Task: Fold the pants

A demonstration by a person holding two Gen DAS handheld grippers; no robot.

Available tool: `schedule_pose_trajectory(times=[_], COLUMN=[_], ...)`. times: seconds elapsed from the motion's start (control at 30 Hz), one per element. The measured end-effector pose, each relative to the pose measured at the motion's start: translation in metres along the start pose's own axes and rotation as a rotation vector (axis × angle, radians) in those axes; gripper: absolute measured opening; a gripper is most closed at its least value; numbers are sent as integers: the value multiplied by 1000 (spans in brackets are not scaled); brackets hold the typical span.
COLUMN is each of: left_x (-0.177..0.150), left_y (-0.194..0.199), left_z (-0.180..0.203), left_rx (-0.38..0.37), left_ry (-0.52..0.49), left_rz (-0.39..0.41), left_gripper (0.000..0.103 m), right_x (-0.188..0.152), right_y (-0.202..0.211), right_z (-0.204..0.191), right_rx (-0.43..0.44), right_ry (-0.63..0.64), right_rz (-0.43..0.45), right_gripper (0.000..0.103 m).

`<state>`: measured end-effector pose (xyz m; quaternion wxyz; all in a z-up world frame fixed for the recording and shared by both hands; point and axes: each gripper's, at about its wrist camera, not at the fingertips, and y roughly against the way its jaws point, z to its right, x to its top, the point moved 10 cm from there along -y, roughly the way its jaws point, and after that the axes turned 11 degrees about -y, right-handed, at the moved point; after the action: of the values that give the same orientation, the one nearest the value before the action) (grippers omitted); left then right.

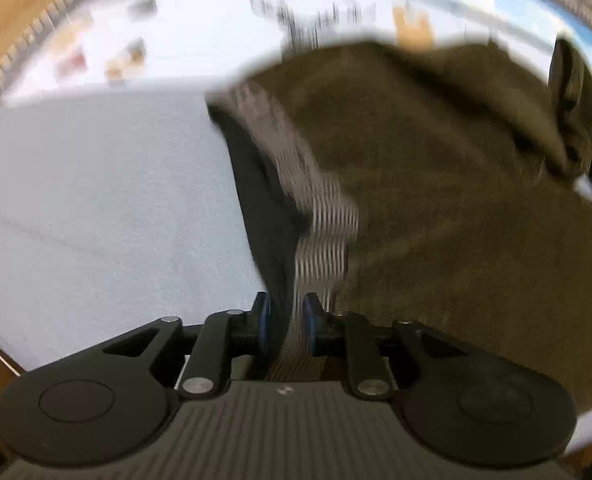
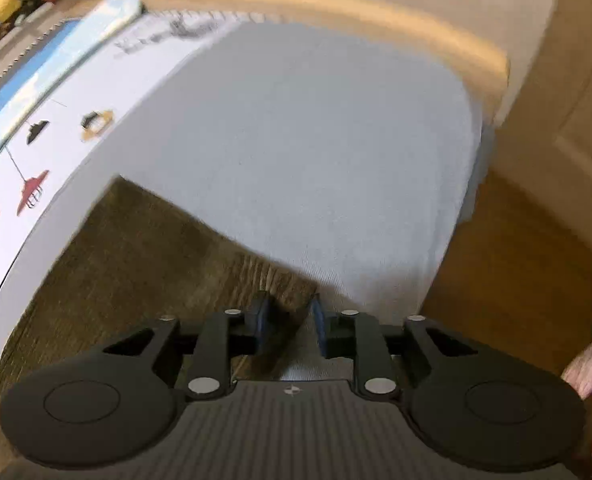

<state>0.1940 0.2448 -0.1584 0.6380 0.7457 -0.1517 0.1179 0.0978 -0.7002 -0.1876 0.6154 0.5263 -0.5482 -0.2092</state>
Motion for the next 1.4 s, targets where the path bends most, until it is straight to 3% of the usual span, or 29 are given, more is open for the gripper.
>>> schedule_pose_trajectory(times=[0.1,0.2,0.33,0.4,0.43,0.53,0.6,0.73,0.8,0.87,0.93,1.0,1.23,1.3,1.33,1.4], left_x=[29,61,105,123,130,135,131,139,140,141,143,145,153,154,155,158], left_y=[34,60,69,64,57,26,13,6,0,-6,-10,-10,-17,-17,-17,-16], left_z=[6,32,75,96,108,146,161,167,164,158,155,149,129,129,129,130], left_rx=[31,-8,-58,-73,-90,-141,-117,-116,-107,-105,-110,-108,-96,-96,-95,-96], left_ry=[-7,-19,-58,-59,-51,-53,-96,-89,-76,-70,-59,-46,9,16,17,26], left_rz=[160,286,341,334,316,220,175,178,159,140,130,129,110,111,112,117], left_gripper=[21,21,21,21,21,21,21,26,27,27,27,27,27,27,27,27], right_x=[8,12,-1,-20,-39,-103,-156,-251,-291,-319,-341,-354,-368,-374,-379,-376], right_y=[29,62,105,117,120,121,115,107,102,94,80,61,54,54,56,69], right_z=[-25,-66,-136,-182,-209,-272,-310,-346,-354,-358,-361,-363,-387,-393,-397,-424], right_rx=[-2,36,160,288,365,534,641,735,756,761,748,723,755,770,794,872], right_ry=[83,199,366,492,580,848,1043,1445,1613,1758,1907,2039,2155,2185,2190,2062], right_rz=[135,293,482,511,505,475,416,434,433,467,522,549,673,686,650,552], right_gripper=[26,26,26,17,5,4,4,5,10,30,43,44,44,34,14,7])
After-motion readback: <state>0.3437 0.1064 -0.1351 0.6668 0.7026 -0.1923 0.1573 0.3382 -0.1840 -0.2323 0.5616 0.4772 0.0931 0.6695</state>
